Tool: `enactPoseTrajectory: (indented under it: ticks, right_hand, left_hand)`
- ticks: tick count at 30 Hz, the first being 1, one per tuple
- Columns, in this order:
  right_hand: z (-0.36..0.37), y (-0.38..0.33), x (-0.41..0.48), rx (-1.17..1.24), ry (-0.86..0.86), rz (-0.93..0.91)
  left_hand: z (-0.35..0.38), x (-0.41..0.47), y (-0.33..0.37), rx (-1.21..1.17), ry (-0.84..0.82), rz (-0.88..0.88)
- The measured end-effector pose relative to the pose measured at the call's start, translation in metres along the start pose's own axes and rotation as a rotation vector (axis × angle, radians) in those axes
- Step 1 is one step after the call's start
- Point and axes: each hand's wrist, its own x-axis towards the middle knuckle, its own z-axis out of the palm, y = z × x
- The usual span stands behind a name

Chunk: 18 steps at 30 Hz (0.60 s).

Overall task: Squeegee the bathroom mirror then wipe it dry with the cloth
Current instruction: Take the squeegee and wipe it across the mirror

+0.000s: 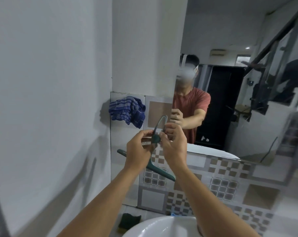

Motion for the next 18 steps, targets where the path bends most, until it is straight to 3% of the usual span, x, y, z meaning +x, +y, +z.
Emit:
enactPoseTrajectory:
  ticks: [8,13,18]
  right_hand:
    - [-0.065,-0.038,0.005,0.091,0.134,-0.017]
    - [-0.11,-0.056,0.009,-0.302,0.092,-0.246]
    - [-0.156,-0.069,0.033,-0.901,-0.039,-0.501]
  left_hand:
    - [0.026,0.001,0.051,0.28,-0.084,0.235]
    - [0.036,0.022,0.083,0.409,-0.159,0.427]
    - [0.047,0.05,0.113,0.489,-0.231,0.579]
